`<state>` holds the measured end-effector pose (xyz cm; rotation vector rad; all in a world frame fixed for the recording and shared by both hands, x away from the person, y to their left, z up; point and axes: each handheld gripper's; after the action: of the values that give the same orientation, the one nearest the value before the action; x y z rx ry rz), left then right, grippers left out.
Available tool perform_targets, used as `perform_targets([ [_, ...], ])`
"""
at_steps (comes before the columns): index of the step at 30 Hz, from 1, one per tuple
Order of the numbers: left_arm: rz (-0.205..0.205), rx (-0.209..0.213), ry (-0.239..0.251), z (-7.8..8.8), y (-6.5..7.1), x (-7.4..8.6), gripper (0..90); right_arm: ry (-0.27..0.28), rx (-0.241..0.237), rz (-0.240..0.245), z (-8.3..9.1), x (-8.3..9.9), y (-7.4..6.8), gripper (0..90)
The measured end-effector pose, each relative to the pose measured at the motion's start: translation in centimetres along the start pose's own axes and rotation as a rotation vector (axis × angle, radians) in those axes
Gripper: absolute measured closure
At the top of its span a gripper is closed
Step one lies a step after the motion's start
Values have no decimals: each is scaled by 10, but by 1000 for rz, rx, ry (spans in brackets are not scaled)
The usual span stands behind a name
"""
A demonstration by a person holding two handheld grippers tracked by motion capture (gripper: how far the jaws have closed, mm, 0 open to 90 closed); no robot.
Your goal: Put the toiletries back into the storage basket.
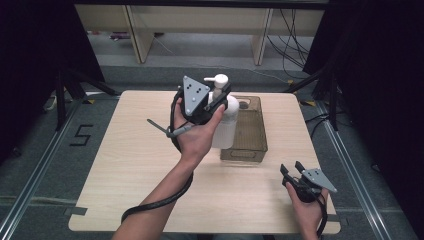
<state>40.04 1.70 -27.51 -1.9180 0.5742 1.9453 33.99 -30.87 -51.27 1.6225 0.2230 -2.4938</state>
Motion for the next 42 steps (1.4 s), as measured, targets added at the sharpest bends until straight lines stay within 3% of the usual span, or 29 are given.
perform_targets([
  [16, -2, 19, 2, -21, 5, -4, 592, -9, -4, -21, 0, 0, -1, 421],
  [17, 0, 21, 2, -23, 5, -5, 592, -2, 7, -3, 0, -1, 1, 421],
  [29, -7, 34, 5, -42, 5, -9, 592, -23, 12, 6, 1, -1, 2, 421],
  [31, -9, 36, 5, -45, 6, -9, 592, -21, -9, -38, 1, 0, -1, 421],
  [33, -14, 43, 8, -48, 6, -9, 592, -22, -10, -38, 1, 0, -1, 421],
  [34, -16, 46, 5, -50, 6, -9, 592, -11, -3, 4, 0, -1, 2, 421],
  [35, -17, 50, 6, -52, 7, -8, 592, -9, 11, 13, 0, -1, 3, 421],
  [42, -20, 62, -2, -64, 7, -6, 592, -11, 5, 4, 0, -1, 3, 420],
])
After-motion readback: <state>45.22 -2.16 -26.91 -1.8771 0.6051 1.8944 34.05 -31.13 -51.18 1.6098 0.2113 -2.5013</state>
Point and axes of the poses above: each handheld gripper's, and its own axes: z roughly backward along the jaws, x roughly out of its underside, y roughly to its right, and after that the axes turned 5 degrees about -y, right-handed
